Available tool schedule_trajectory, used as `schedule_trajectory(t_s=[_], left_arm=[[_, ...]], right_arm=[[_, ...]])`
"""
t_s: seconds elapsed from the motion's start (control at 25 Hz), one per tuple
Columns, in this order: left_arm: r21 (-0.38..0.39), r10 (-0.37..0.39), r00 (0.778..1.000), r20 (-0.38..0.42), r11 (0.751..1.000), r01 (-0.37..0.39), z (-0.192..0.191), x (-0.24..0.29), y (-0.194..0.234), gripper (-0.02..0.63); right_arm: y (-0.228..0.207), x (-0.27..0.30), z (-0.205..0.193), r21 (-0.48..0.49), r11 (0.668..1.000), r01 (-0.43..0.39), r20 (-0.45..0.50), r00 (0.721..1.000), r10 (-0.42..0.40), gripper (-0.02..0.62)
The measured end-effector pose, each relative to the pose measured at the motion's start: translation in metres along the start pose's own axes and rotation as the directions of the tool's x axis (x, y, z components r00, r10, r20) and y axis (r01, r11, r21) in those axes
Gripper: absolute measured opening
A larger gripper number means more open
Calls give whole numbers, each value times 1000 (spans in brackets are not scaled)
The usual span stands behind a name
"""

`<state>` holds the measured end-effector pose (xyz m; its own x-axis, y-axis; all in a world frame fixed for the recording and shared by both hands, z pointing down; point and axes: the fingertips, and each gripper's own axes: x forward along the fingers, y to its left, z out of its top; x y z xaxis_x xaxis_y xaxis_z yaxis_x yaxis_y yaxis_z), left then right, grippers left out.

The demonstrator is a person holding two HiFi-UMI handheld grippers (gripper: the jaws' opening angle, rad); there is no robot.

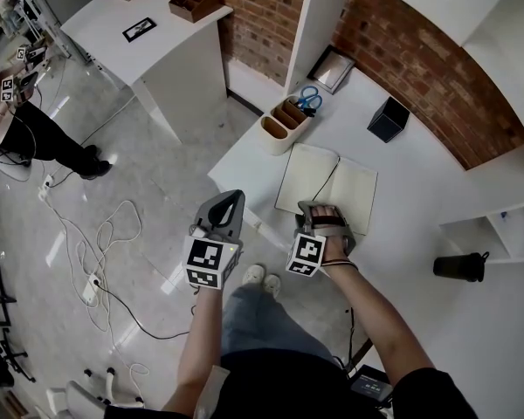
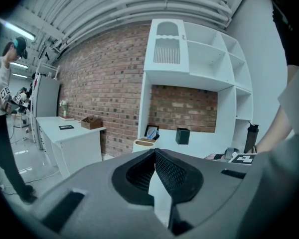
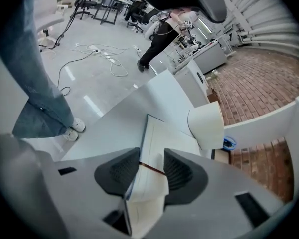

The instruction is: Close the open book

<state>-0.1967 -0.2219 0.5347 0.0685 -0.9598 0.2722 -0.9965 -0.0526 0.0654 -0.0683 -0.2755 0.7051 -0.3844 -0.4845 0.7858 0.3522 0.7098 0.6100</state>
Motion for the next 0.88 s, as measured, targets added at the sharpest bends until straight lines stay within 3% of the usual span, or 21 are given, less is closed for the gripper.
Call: schedule_trajectory(t_s=[0.24, 0.52, 0.72, 0.88], left_arm=[[-1, -4, 1000, -8, 1000, 4, -4, 2, -1, 9], [-3, -10, 1000, -19, 1000, 10, -6, 4, -2, 9], [2, -18, 1000, -22, 1000, 18, -5, 8, -6, 9], [4, -35, 999, -22, 999, 35, -3, 12, -11, 9]], right_arm=[[8, 3, 0, -12, 1000, 19, -28, 999, -20, 66], [6, -1, 0, 23, 998, 62, -30, 998, -61, 33], [-3, -12, -3, 174, 981, 84, 34, 995, -92, 20], [-20, -29, -6, 372, 923, 95, 110, 983, -145, 15]])
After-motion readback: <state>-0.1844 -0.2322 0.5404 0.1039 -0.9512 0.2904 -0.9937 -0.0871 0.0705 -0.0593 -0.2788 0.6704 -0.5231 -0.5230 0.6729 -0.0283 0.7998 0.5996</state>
